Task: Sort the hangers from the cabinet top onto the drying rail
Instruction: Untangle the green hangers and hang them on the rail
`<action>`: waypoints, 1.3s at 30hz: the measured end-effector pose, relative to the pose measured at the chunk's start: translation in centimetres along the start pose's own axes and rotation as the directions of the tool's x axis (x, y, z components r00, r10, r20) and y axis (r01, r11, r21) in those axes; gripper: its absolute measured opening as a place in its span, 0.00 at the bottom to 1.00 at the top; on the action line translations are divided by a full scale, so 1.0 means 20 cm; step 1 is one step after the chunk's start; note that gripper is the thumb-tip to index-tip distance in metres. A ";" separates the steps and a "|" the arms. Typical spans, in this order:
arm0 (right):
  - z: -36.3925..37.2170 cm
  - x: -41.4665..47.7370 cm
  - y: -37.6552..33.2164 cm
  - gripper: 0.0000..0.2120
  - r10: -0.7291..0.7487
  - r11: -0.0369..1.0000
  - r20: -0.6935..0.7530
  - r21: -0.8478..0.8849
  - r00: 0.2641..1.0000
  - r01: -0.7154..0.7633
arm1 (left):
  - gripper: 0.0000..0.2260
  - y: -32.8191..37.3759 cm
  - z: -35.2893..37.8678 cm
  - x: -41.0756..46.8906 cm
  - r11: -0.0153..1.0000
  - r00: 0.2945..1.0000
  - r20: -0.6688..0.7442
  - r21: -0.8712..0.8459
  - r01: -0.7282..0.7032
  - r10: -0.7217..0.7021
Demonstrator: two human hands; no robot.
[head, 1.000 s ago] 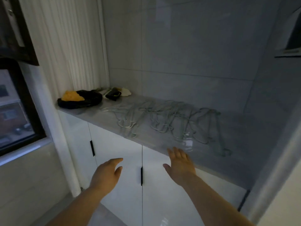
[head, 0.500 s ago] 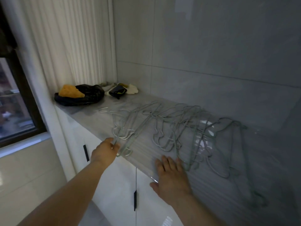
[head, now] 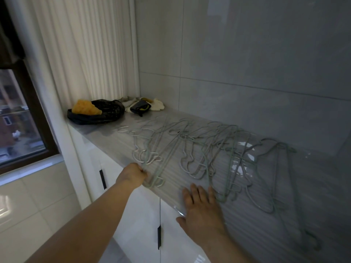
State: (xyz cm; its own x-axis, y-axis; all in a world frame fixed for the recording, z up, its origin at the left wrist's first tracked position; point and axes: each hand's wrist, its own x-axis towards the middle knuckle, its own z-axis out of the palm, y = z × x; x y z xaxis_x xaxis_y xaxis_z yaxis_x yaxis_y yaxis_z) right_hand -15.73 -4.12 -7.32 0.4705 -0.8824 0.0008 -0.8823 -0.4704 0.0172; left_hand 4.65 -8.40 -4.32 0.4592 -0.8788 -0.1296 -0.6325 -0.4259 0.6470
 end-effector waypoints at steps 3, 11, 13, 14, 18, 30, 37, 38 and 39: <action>0.00 0.00 0.00 0.36 0.000 1.000 -0.003 -0.007 1.000 0.000 | 0.08 -0.01 -0.02 -0.01 0.989 1.000 -0.002 -0.142 0.027 -0.027; 0.00 -0.01 0.01 0.36 -0.002 1.000 0.002 -0.016 1.000 0.002 | 0.11 -0.02 -0.13 -0.08 0.875 0.985 -0.168 -0.482 -0.040 -0.048; 0.00 -0.01 0.01 0.36 0.002 1.000 0.006 -0.017 1.000 -0.002 | 0.12 -0.03 -0.17 -0.10 0.885 0.974 -0.227 -0.458 -0.088 -0.021; 0.00 0.00 0.01 0.36 0.002 1.000 0.007 -0.021 1.000 -0.002 | 0.12 -0.05 -0.19 -0.11 0.890 0.969 -0.247 -0.443 -0.109 -0.004; -0.02 -0.01 0.00 0.36 0.003 1.000 0.016 -0.027 1.000 -0.002 | 0.04 -0.08 -0.23 -0.18 0.872 0.944 -0.324 -0.446 -0.203 0.054; -0.12 -0.05 -0.08 0.37 -0.089 0.996 -0.008 0.027 0.996 0.090 | 0.08 -0.28 -0.50 -0.51 0.844 0.867 -0.488 -0.418 -0.335 0.103; -0.55 -0.12 -0.51 0.23 -0.068 0.616 -0.325 0.730 0.943 0.296 | 0.10 -0.39 -0.65 -0.94 0.884 0.830 -0.536 -0.299 -0.361 0.157; -0.63 -0.15 -0.59 0.22 -0.065 0.533 -0.282 0.801 0.957 0.273 | 0.11 -0.42 -0.67 -1.03 0.900 0.825 -0.540 -0.258 -0.351 0.167; -0.69 -0.18 -0.68 0.23 -0.078 0.466 -0.241 0.849 0.967 0.249 | 0.11 -0.45 -0.68 -1.12 0.915 0.824 -0.541 -0.224 -0.336 0.170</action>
State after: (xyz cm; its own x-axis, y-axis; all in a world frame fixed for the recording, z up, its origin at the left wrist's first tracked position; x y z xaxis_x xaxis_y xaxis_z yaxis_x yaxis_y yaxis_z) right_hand -5.28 5.62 6.21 0.5275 -0.8147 0.2408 -0.3064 -0.4468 -0.8405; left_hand 8.60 18.14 2.97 0.6081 -0.6801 0.4094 -0.5932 -0.0466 0.8037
